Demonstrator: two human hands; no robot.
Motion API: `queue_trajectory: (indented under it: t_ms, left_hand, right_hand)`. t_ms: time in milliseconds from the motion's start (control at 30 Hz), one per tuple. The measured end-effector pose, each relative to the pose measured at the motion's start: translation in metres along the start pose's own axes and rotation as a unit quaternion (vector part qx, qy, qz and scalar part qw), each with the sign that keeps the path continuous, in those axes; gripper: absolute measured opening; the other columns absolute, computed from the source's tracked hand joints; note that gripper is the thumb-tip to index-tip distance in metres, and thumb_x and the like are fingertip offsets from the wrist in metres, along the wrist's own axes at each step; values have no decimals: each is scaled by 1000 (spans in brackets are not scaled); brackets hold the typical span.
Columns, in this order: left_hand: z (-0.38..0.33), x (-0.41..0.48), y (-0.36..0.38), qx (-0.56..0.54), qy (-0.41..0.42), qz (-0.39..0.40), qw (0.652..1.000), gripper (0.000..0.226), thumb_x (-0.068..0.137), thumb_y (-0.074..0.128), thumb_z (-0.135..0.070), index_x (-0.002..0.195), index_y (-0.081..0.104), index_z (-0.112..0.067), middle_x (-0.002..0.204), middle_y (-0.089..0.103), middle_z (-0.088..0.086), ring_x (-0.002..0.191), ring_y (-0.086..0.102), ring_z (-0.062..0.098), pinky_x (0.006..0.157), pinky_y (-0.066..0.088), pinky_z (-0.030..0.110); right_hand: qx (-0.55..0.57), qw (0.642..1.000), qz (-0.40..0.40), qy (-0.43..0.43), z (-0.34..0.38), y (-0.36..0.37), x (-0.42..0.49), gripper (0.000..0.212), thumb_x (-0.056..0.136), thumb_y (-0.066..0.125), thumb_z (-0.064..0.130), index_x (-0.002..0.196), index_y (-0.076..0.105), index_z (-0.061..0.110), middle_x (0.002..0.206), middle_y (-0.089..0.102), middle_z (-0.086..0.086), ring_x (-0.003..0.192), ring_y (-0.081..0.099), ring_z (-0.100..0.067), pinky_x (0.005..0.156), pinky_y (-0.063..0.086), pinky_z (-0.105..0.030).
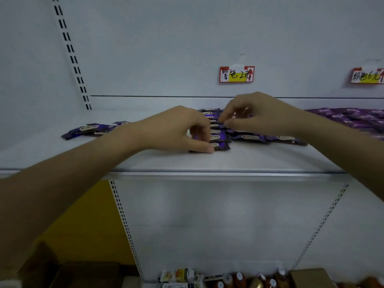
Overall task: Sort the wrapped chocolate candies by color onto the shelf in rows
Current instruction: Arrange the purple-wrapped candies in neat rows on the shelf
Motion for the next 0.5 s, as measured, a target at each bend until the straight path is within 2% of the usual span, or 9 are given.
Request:
queue_trajectory:
  t_ms: [100,233,300,367,433,500]
  left_hand:
    - [18,-11,-27,10,-21,-24,999,19,83,64,-44,86,67,-25,84,64,-16,82,56,1,66,41,12]
    - [79,-34,-55,79,-102,-2,992,11,91,60,-30,99,66,-27,91,60,-20,87,58,1,77,46,24]
    - [110,-45,-53,95,-149,25,984,21,92,57,-30,113,63,-28,103,59,-17,97,59,7,82,43,24]
    - [129,-50,-44,83,-179,61,978,32,93,56,-36,124,58,-30,114,54,-18,105,57,6,87,39,22]
    - [138,-52,-32,52,-192,105,974,37,92,54,-42,127,56,-32,118,53,-20,109,55,2,91,37,20]
    - [142,-51,-28,25,-193,123,973,34,91,55,-42,123,61,-32,116,57,-22,109,56,1,94,39,21]
  right_hand:
    - [2,1000,6,-2,16,10,21,11,86,63,26,93,71,27,82,67,14,72,56,-4,78,48,-26]
    - [-7,997,74,-21,49,45,45,21,88,60,37,104,70,27,94,67,18,82,58,0,78,46,-19]
    - [-33,992,119,-30,63,68,51,30,87,57,48,110,67,31,102,65,18,90,57,0,78,44,-16]
    - [-81,987,137,-32,70,84,54,35,87,55,52,113,64,31,101,60,17,92,56,-5,73,41,-13]
    - [-95,986,132,-25,73,87,57,34,88,58,48,114,65,28,94,60,12,86,55,-7,66,38,-12]
    - [-65,988,138,-8,74,86,58,28,86,63,42,107,68,25,84,62,8,72,53,-6,59,37,-13]
Point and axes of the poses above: each hand's wrist, its own x-axis towards the middle knuckle, its own y-axis out of the palm, z = x × y, the point moved 8 cm from there along x, towards the middle knuckle
